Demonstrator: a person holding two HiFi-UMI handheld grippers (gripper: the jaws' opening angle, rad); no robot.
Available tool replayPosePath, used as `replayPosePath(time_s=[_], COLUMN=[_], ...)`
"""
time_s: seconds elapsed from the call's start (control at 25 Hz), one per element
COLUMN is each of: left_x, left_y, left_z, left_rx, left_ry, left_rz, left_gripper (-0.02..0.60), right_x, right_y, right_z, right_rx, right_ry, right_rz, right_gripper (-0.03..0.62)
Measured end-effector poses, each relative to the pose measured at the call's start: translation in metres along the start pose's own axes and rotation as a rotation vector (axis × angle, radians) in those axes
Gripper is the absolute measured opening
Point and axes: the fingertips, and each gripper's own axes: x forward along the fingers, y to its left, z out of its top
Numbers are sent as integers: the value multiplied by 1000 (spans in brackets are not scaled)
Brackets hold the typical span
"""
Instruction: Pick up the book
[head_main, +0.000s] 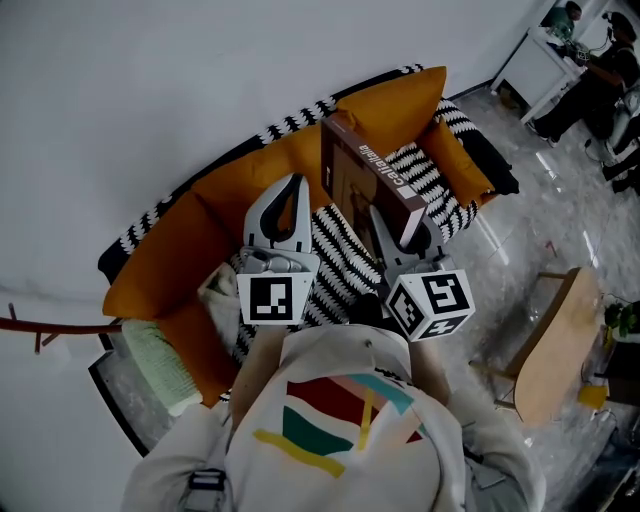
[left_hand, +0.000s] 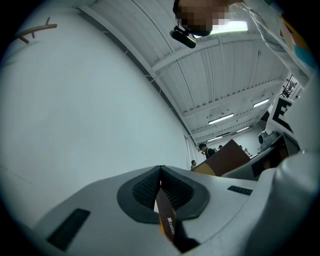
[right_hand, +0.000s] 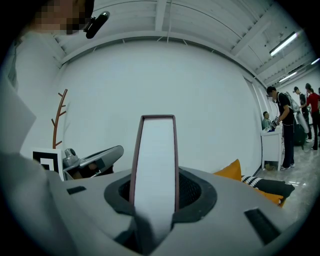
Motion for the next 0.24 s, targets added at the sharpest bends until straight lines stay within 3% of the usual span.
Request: replayPosePath(time_s=[0.24], left_x=[5], left_y=[-5], left_z=[-1], left_rx=[1], left_ry=[0], left_rz=[-22], left_gripper=[8], right_x=[0], right_y=[-4], right_z=[-2], right_rx=[6], right_ry=[5], right_rz=[-10], right_gripper=[150])
